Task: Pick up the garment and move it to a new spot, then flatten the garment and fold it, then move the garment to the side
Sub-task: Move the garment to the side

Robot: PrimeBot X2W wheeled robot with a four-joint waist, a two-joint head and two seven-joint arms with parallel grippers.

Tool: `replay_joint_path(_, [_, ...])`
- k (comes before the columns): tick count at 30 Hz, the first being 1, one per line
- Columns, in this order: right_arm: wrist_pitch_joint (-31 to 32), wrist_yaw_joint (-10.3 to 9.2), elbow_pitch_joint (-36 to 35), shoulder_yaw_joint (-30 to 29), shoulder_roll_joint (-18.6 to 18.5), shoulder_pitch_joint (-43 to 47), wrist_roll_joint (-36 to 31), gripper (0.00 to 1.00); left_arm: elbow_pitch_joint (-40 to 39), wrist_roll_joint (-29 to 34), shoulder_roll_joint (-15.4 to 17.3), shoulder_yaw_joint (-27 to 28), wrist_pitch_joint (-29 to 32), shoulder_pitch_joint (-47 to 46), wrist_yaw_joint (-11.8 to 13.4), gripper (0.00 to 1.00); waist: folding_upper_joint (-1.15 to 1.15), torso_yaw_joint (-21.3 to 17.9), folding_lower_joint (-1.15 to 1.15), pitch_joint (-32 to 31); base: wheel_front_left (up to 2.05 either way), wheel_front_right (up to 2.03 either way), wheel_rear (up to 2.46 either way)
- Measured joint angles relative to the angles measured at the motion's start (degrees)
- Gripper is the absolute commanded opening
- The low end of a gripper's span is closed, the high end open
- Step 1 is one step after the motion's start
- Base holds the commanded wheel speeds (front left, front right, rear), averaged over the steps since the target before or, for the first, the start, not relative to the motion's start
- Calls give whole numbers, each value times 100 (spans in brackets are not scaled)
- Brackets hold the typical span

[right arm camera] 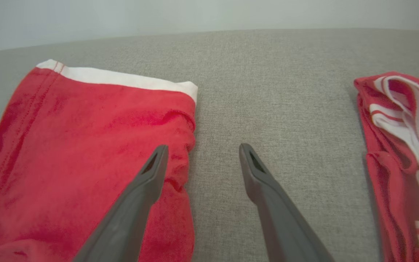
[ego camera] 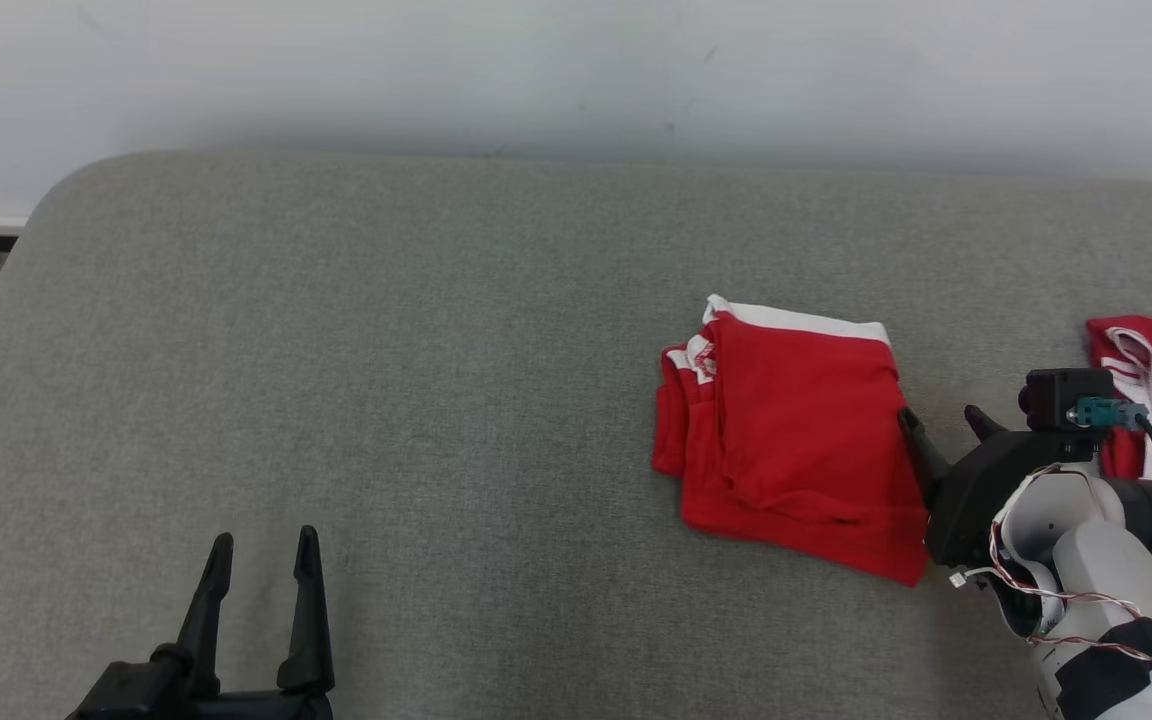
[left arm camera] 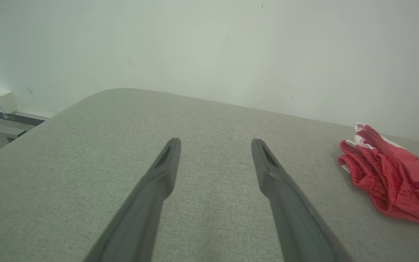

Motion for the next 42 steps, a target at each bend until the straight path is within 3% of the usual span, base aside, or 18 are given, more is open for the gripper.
replay_joint_path(9, [493,-2,614,138,130,-190,112,100,55,-35,0,-32,0,-58,7,100,-1,387,-1,370,0,0,0])
replay_joint_path(10, [541,-25,631,182,136,-216,156,58,53,-36,-1,-36,0,-60,9,100,-2,412,-2,401,0,0,0])
replay_joint_path(11, [554,-34,620,255,126,-221,170,2,53,-37,0,-38,0,-62,15,100,-2,427,-2,427,0,0,0])
replay_joint_path(21, [684,4,121,1348,-299,-506,8,0,-31,-67,-1,3,0,-160,47,100,-1,111,-1,493,0,0,0])
replay_joint_path(30, [829,1,-1043,2864,-1381,-1458,277,0,-321,-60,-2,-79,0,-320,98,100,-1,-614,-1,625,0,0,0])
replay_joint_path(37, [743,1,-1439,3301,-2136,-1904,554,0,-514,101,-8,-77,0,-493,57,100,-1,-1201,-1,806,0,0,0])
replay_joint_path(42, [622,2,-1241,3428,-2459,-2035,595,0,-522,245,-5,23,-1,-586,-53,100,-1,-1563,-1,990,0,0,0])
